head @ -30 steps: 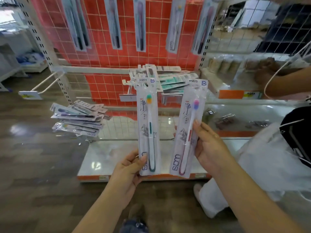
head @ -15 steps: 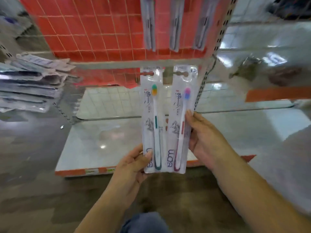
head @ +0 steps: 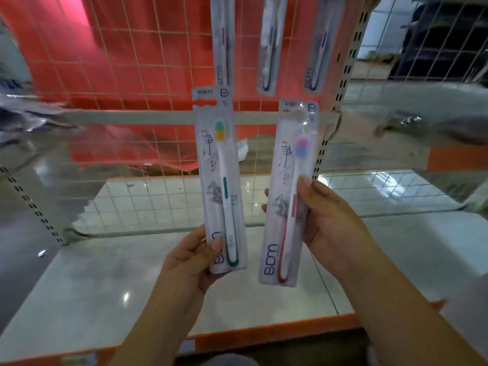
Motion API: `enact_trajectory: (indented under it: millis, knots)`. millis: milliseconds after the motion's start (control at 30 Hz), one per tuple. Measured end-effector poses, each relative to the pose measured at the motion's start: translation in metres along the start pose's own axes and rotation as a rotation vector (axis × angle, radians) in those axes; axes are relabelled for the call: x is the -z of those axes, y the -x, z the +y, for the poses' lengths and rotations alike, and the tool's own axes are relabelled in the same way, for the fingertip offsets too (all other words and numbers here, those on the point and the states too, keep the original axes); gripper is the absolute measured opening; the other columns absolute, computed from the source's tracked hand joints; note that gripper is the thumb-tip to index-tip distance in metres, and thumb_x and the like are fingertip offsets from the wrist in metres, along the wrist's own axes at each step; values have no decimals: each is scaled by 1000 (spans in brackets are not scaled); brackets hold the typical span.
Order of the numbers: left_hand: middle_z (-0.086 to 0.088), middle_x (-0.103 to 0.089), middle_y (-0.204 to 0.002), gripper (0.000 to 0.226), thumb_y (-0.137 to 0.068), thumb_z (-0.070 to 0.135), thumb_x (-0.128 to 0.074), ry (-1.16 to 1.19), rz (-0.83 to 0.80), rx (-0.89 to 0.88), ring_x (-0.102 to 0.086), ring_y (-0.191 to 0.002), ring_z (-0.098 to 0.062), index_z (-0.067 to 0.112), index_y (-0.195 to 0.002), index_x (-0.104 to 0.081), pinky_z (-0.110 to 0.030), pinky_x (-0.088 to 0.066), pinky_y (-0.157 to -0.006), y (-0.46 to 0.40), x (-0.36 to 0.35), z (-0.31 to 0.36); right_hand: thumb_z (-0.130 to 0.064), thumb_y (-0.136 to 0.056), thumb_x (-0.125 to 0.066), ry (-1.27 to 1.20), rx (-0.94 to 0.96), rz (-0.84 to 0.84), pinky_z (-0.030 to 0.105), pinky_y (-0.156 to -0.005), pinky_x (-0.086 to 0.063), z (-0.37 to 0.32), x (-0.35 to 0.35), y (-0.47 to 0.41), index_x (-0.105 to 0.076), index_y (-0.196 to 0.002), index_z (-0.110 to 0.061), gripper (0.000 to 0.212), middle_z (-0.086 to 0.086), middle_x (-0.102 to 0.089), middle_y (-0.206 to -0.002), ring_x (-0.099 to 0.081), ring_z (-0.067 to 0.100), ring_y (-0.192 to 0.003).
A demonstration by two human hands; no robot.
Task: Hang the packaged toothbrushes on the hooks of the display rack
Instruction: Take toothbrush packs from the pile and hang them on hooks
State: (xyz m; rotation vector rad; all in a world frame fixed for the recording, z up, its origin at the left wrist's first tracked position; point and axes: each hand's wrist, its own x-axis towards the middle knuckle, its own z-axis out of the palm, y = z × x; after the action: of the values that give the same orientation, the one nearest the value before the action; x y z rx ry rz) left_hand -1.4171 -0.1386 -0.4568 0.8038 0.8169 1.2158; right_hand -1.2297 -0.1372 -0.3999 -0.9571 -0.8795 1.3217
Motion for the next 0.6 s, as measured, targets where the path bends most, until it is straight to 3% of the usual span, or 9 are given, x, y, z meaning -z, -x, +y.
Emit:
enact_trajectory:
  millis: [200, 400, 500, 600]
  knots:
    - [-10, -73, -96, 78, -21, 44, -93, -22, -70, -80, -71, -81, -22, 19, -93, -76, -34, -59, -68, -11, -9, 39, -31, -72, -56, -10, 43, -10, 39, -75, -59, -35, -15, -15, -67, -99, -16, 33, 12, -73, -96, -70, 27, -83]
    - [-13, -72, -98, 78, -24, 38, -94, -37, -83, -109, -71, -82, -25, 15, -96, -75, -33, -59, -65, -7, -10, 41, -28, -77, -53, -59, 104, -79, 31, -68, -59, -41, -18, -9, -65, -107, -14, 35, 6, -74, -91, -71, 18, -78]
    - [-13, -73, -91, 52, -48, 23, -86, -45, -61, -117, -71, -76, -24, 10, -97, -73, -34, -60, -63, -3, -14, 43, -28, -77, -53, -69, 104, -87, 31, -67, -59, -46, -16, -2, -65, -108, -13, 36, 6, -74, -90, -71, 18, -76]
    - [-12, -73, -90, 50, -46, 25, -86, -78, -53, -164, -71, -76, -23, 13, -94, -74, -32, -59, -60, 5, -20, 45, -30, -75, -54, -62, 94, -105, 34, -70, -59, -49, -15, 5, -65, -108, -13, 39, 7, -74, -92, -71, 19, -79]
